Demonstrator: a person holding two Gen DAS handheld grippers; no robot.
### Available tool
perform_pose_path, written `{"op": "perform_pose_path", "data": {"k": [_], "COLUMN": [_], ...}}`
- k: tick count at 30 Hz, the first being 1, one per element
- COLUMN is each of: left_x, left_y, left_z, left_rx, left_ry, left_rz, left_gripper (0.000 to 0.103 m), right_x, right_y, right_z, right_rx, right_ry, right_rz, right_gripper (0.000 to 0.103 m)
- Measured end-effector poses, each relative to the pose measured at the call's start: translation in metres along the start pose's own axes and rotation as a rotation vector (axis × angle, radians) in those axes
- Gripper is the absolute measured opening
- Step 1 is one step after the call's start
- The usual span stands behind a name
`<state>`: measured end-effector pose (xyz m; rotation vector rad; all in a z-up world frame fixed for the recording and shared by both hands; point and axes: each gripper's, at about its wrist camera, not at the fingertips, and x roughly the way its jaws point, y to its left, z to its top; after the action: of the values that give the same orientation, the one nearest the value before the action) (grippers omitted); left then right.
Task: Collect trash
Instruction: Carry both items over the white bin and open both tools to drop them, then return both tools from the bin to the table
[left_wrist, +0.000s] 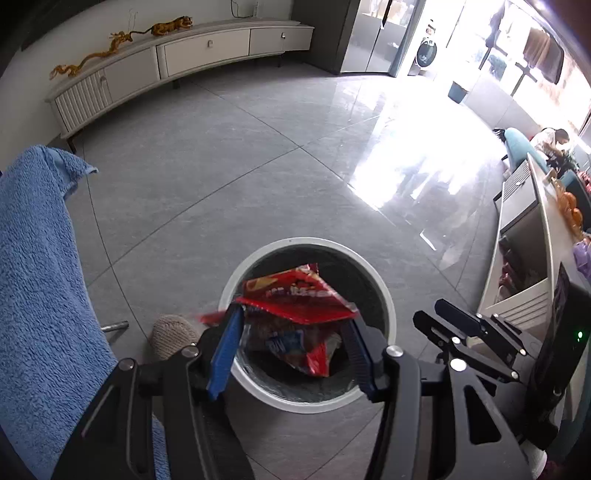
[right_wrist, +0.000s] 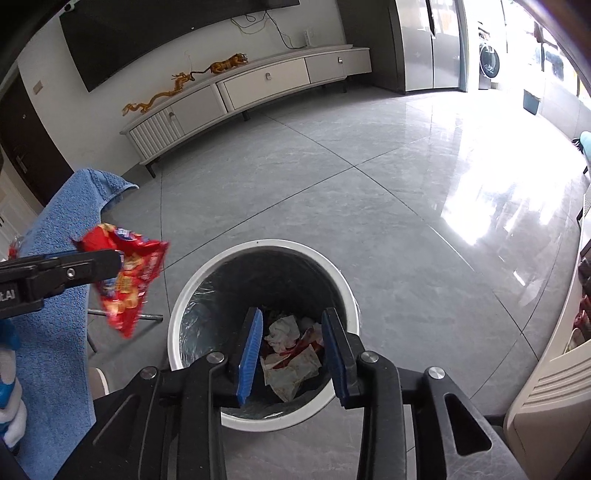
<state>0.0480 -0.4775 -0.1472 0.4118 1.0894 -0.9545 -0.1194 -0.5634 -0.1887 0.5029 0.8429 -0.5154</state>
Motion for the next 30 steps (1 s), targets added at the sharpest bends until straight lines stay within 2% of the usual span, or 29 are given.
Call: {"op": "perform_pose_path", "data": {"k": [4,9,12,16,18,24,30], "left_x": [0.000,-0.013,-0.027,-0.059,-0.080,-0.134,-0.189], "left_y": [-0.001,-0.002,-0.005,-0.002,0.001,0.016,0.045], "left_z": [-0.001,-0.006,-0.011,-0.024,-0.032,-0.060,-0.091], "left_rx": [-0.019,-0.009,0.007,0.012,0.020,0.072,0.056], "left_ry": [0.007,-0.013,-0.053,-0.158,-0.211,-0.267,-0.325], "left_rz": [-0.047,-0.061,-0.056,-0.052,-0.034,0.024,0.078], "left_gripper": [0.052,0.052,0.052,0.052,0.052,0.052,0.052], "right_x": [-0.013,-0.027,-0.034,-0.046,-0.053,-0.078,-0.107], "right_y": [0.003,0.003,0.004,0.009,0.016,0.046,0.082], "right_z": [0.002,-0.001,-0.003,-0.004,-0.004,0.002,0.009], "right_rx": [-0.004,0.000,0.004,0.004,-0.006,-0.072,-0.141], "right_ry": [-0.021,-0.037,-0.046,-0.067,-0.080,-0.131,-0.194], "right_rz": [-0.008,-0.024,-0.027,-0.023,-0.019,-0.001,0.043], "right_gripper": [0.034,0.034,0.034,0.034,0.034,0.034,0.034]}}
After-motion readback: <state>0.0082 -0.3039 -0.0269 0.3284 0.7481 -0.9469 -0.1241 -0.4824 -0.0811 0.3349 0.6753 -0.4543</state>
